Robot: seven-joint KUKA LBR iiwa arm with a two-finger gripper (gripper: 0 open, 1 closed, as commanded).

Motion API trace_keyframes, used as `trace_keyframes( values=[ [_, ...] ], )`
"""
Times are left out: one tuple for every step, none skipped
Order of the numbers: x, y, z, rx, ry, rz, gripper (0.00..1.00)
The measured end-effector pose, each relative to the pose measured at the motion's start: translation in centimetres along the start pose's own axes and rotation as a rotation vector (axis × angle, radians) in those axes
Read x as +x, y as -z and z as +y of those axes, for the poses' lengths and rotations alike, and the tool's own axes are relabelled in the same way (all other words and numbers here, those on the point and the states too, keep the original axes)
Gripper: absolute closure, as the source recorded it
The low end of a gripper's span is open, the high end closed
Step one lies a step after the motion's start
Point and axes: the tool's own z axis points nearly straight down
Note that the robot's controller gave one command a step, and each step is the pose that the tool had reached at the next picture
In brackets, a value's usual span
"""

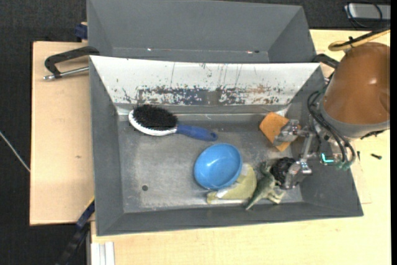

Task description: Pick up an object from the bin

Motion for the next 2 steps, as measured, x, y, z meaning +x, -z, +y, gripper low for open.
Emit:
trace_keyframes(
  values=[
    [-0.5, -9.0, -4.9, 0.003, 0.365, -0.009, 0.0],
    [-0.8, -5.9, -2.9, 0.006, 0.785, -0.013, 0.0]
  ],
)
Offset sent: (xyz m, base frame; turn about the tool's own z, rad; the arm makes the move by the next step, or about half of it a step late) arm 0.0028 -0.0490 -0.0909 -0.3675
